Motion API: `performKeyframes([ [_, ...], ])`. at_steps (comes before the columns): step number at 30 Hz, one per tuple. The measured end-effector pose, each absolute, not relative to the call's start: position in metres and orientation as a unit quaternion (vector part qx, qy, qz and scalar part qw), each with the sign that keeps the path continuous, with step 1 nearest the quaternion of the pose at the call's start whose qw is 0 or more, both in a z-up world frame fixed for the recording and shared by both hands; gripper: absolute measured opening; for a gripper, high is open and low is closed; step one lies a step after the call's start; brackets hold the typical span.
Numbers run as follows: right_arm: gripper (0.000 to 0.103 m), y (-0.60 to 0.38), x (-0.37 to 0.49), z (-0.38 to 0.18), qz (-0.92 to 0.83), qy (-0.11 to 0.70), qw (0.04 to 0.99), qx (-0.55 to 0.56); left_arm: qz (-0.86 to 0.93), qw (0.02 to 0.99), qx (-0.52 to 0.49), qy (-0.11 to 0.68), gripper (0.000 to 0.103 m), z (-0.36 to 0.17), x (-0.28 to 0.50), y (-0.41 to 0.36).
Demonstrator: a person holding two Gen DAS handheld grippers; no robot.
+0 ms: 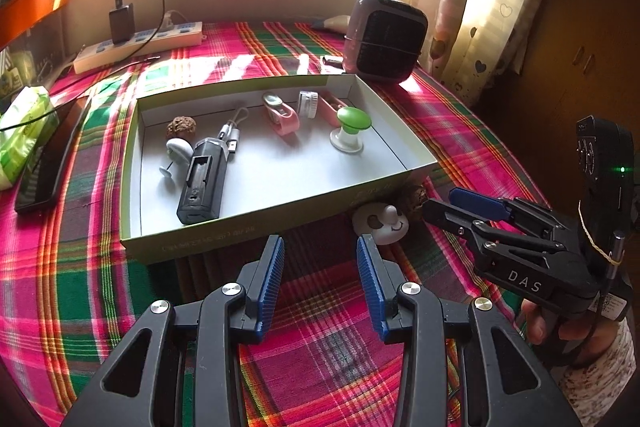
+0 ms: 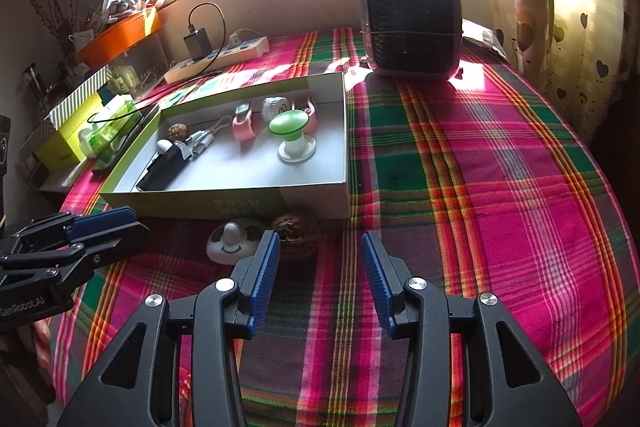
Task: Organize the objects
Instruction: 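Withdraw both open grippers from the box toward the walnut and panda ball, then grasp the brown walnut with the right gripper while the left grasps the white panda-face ball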
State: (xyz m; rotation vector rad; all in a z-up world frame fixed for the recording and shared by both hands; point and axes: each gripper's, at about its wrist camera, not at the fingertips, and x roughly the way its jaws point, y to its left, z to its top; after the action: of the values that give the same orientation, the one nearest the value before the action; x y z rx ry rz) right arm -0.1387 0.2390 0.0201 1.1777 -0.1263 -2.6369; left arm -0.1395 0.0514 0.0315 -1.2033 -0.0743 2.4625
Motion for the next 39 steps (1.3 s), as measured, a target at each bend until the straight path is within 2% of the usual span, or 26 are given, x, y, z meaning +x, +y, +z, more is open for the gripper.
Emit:
performKeyframes([
  [15,0.051,0.236,-0.155,0.011,-0.894,-0.068,0.130,0.423,0.869,0.210,-0.446,-0.029,0.036,0.020,-0.143,0.059],
  [17,0.049,0.236,-0.154,0.011,-0.894,-0.067,0.134,0.422,0.868,0.213,-0.447,-0.029,0.036,0.019,-0.143,0.061],
  [19,0.040,0.235,-0.154,0.011,-0.894,-0.064,0.137,0.422,0.867,0.214,-0.449,-0.030,0.036,0.018,-0.144,0.062],
  [21,0.035,0.233,-0.154,0.010,-0.893,-0.057,0.138,0.424,0.866,0.216,-0.451,-0.030,0.036,0.016,-0.145,0.064],
  [29,0.035,0.238,-0.150,0.011,-0.895,-0.052,0.132,0.423,0.859,0.232,-0.455,-0.035,0.036,0.014,-0.148,0.069],
  [33,0.035,0.244,-0.146,0.011,-0.896,-0.050,0.125,0.423,0.857,0.239,-0.456,-0.037,0.041,0.013,-0.150,0.074],
  [39,0.035,0.252,-0.139,0.012,-0.898,-0.044,0.116,0.422,0.854,0.240,-0.460,-0.042,0.042,0.012,-0.158,0.082],
])
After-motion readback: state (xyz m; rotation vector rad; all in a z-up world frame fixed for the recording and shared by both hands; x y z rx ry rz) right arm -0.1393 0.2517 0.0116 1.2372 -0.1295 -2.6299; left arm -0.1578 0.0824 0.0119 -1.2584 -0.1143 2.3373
